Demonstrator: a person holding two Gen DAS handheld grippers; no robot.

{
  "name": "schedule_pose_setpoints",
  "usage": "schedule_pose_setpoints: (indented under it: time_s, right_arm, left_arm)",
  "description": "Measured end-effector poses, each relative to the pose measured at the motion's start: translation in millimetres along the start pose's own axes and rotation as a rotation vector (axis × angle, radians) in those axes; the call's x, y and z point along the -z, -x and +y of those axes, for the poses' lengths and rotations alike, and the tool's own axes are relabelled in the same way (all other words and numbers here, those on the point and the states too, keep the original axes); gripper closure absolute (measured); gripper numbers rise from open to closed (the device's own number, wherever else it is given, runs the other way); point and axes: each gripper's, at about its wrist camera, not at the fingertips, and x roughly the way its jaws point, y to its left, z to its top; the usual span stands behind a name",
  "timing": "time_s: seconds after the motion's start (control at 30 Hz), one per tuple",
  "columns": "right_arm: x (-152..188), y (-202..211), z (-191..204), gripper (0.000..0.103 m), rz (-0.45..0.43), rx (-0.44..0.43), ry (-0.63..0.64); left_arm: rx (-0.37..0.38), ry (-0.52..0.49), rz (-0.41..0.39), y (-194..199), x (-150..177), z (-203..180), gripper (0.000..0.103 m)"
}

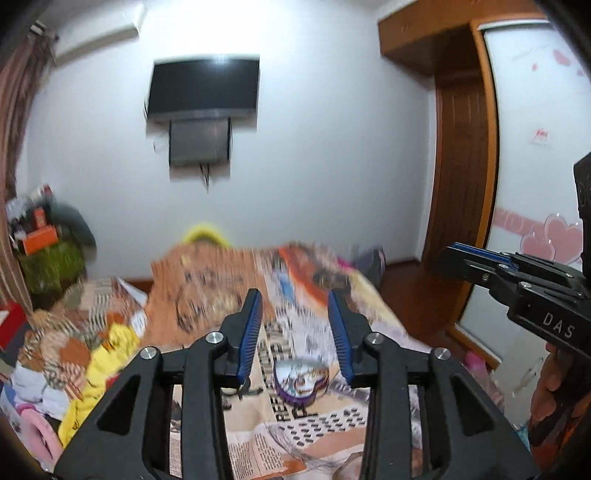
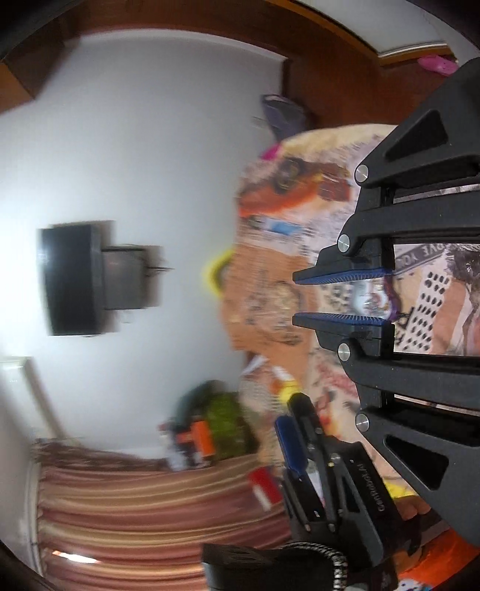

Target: Organize jewelry

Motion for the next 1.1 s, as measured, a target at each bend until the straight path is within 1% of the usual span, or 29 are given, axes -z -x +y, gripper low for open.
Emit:
schedule_pose_setpoints:
  time_s: [0.07, 0.13, 0.17, 0.2, 0.27, 0.3, 0.33, 0.37, 0.4, 0.47, 0.5, 0.53, 0.6, 0.77, 1.1]
  right_arm:
    - [-3, 24, 4, 0.089, -0.068, 0.004, -0.007]
    - [-3, 46, 7, 0.088, -0.126, 0.01, -0.014]
    - [-3, 54, 9, 0.082, -0.146, 0.016, -0.014]
    - [-3, 61, 11, 0.077, -0.166, 0.025, -0.013]
    - [0, 73, 15, 0.045, -0.205, 0.056, -0.014]
    - [1, 79, 16, 0.039, -0.23, 0.076, -0.017]
    - [4, 85, 18, 0.03, -0.26, 0.096, -0.022]
    - [6, 89, 20, 0.021, -0.278, 0.11, -0.024]
    - [7, 92, 22, 0.017, -0.291, 0.125, -0.022]
    - [10, 97, 26, 0.002, -0.314, 0.154, -0.018]
    - [11, 97, 28, 0.0, -0.325, 0.171, -0.016]
    - [12, 98, 30, 0.0, -0.342, 0.189, -0.014]
    - [11, 99, 31, 0.0, -0.345, 0.2, -0.006]
    - [8, 96, 27, 0.0, -0.321, 0.182, -0.019]
    - [19, 107, 20, 0.0, -0.297, 0.171, -0.046]
  left_arm:
    - [-0.011, 0.005, -0.051, 20, -2, -2, 0.056]
    - [-0.017, 0.019, -0.096, 37, -2, -3, 0.054]
    - [-0.016, 0.027, -0.111, 45, -2, -4, 0.051]
    - [-0.016, 0.033, -0.122, 51, -1, -4, 0.044]
    - [-0.031, 0.044, -0.142, 59, 2, -5, 0.036]
    - [-0.042, 0.044, -0.151, 62, 3, -6, 0.032]
    - [-0.052, 0.044, -0.155, 64, 5, -7, 0.029]
    - [-0.057, 0.047, -0.153, 64, 6, -7, 0.018]
    - [-0.057, 0.052, -0.152, 65, 6, -6, 0.009]
    - [-0.06, 0.066, -0.165, 66, 7, -4, 0.009]
    - [-0.064, 0.064, -0.166, 67, 7, -4, 0.009]
    - [-0.073, 0.061, -0.164, 67, 7, -5, 0.009]
    - [-0.083, 0.063, -0.161, 68, 8, -4, 0.009]
    - [-0.082, 0.069, -0.156, 76, 12, -9, 0.009]
    - [-0.092, 0.06, -0.151, 78, 14, -11, 0.009]
